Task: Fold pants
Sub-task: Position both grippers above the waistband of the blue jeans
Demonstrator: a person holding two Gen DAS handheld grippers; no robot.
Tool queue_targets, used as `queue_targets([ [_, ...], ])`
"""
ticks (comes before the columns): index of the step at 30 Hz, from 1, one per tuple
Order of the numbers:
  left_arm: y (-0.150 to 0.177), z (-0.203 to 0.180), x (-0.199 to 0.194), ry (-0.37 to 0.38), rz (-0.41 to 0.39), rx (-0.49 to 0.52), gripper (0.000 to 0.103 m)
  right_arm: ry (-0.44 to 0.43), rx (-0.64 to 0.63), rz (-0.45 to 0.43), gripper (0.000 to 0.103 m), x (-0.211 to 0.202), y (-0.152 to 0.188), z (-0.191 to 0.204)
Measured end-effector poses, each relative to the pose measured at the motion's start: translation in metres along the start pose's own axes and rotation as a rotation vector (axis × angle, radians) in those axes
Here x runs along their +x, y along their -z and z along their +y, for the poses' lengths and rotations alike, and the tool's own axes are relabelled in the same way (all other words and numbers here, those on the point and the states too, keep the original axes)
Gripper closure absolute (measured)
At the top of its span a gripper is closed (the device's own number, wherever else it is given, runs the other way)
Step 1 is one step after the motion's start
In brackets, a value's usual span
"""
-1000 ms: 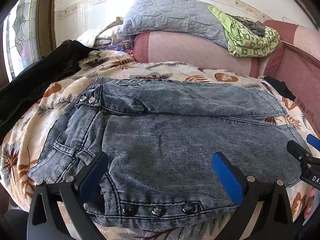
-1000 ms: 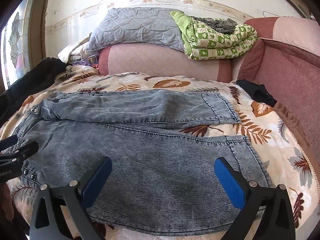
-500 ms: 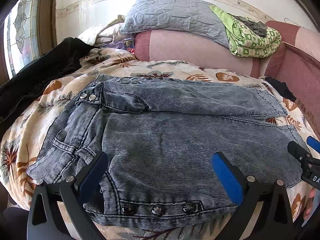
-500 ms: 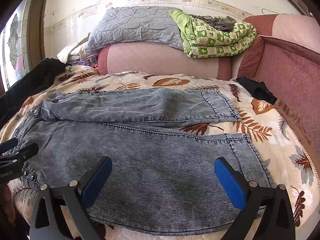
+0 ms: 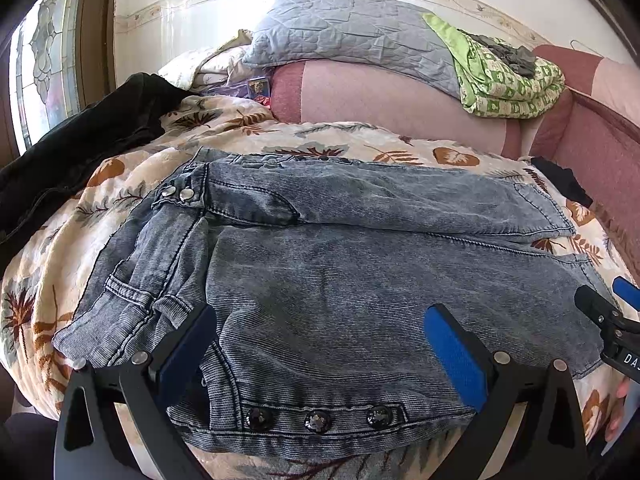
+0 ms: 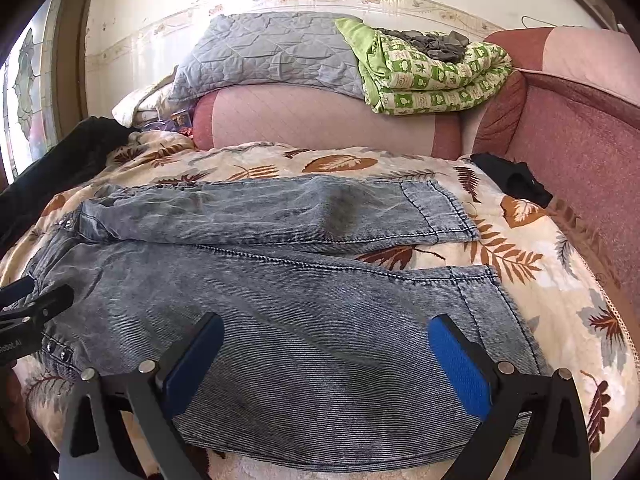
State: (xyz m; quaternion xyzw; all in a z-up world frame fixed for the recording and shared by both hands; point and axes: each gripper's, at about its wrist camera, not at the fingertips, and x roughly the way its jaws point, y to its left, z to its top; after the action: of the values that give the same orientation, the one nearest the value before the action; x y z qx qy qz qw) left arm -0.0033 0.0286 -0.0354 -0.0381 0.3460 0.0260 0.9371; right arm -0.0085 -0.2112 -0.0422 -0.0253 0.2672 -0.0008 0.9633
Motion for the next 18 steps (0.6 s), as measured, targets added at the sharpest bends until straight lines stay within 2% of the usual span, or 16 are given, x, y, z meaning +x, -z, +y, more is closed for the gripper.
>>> queue_targets([
  [18, 0.0025, 0.0049, 0.0009, -0.001, -0.002, -0.005, 0.000, -0.002, 0.010, -0.004, 0.000, -0.0011, -0.0010, -0.0017],
])
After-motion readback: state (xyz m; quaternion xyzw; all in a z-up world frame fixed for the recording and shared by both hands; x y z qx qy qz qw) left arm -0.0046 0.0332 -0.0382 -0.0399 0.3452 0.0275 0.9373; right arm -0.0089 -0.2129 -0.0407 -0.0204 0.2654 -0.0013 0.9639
